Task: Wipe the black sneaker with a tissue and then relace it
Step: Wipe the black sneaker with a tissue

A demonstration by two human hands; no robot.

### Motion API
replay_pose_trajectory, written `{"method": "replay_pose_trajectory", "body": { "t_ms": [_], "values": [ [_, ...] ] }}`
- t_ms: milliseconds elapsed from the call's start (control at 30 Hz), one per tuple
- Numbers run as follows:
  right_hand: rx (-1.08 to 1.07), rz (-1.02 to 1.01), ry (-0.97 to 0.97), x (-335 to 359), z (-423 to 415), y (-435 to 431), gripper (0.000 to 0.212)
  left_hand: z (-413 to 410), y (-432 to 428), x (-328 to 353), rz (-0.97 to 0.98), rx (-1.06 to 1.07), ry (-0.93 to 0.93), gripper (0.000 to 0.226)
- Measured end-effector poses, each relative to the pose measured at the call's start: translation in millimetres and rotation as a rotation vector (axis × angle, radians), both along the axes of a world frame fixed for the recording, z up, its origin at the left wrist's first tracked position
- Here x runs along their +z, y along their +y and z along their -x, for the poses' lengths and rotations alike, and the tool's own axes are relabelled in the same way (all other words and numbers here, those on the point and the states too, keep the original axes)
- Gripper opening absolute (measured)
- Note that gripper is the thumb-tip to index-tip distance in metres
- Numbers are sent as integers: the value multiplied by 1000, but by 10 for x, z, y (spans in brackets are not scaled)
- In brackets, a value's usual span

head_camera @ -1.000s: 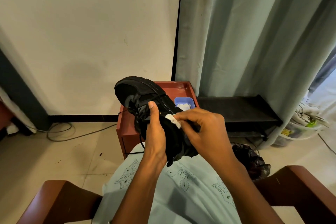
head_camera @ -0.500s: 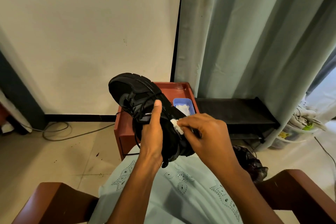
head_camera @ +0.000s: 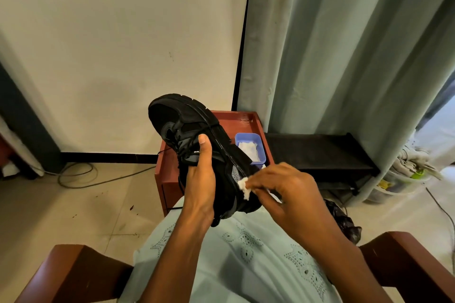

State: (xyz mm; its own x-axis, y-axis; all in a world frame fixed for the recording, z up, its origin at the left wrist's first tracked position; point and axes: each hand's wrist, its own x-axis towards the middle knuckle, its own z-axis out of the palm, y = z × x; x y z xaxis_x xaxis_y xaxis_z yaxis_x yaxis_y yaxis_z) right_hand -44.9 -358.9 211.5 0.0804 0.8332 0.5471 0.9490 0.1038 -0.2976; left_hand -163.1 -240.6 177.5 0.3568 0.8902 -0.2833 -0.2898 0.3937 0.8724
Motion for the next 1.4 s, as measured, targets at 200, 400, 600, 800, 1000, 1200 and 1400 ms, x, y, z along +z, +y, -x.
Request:
{"method": "replay_pose_trajectory", "body": {
  "t_ms": [200,400,600,800,1000,1200,1400],
  "values": [
    [-15,-112,39,117,0,278,13,-23,-78,69,-18,2,15,92],
    [21,-75,102,161,-1,406,18,40,-53,93,-33,29,-20,88],
    [-5,67,75,59,-69,8,22,79,-16,78,1,33,-22,91],
    [-32,2,73,148,-59,211,19,31,-70,91,2,22,22,95],
    [1,-19,138,185,-33,450,17,37,-92,115,-40,44,-4,88],
    [29,48,185,100,-116,44,21,108,-17,86,2,53,-43,91],
    [-10,22,200,129,-120,94,21,56,-54,98,18,46,-46,88]
  ]
}}
